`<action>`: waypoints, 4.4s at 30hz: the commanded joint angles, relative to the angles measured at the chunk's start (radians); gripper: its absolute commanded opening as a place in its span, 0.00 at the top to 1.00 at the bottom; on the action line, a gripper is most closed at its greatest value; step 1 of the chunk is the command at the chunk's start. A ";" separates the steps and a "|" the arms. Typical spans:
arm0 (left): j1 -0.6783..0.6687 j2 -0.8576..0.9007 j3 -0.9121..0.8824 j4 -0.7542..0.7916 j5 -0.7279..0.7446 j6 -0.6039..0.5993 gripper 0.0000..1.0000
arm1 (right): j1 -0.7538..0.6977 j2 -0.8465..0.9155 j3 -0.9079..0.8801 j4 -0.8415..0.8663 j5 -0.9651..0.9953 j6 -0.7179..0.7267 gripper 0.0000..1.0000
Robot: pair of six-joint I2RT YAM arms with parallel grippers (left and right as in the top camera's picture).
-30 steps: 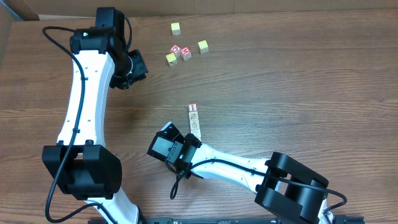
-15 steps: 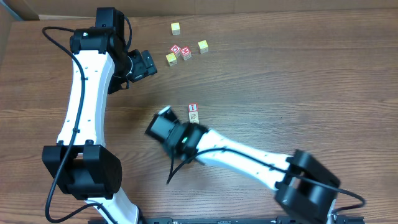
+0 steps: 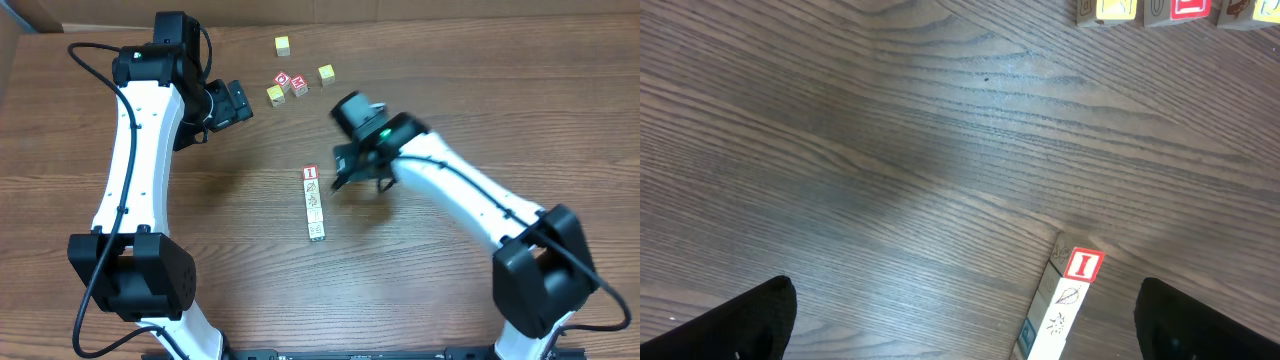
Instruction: Flip 5 blocks
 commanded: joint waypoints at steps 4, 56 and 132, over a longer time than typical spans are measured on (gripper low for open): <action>-0.007 0.011 0.001 0.002 -0.007 0.001 0.00 | -0.159 -0.027 0.021 -0.034 -0.003 0.005 0.00; -0.007 0.011 0.001 0.002 -0.007 0.001 0.00 | -0.269 -0.027 0.021 -0.023 -0.003 0.005 0.00; -0.007 0.011 0.001 0.002 -0.007 0.001 0.00 | -0.272 -0.832 -0.045 -0.053 -0.026 0.002 0.00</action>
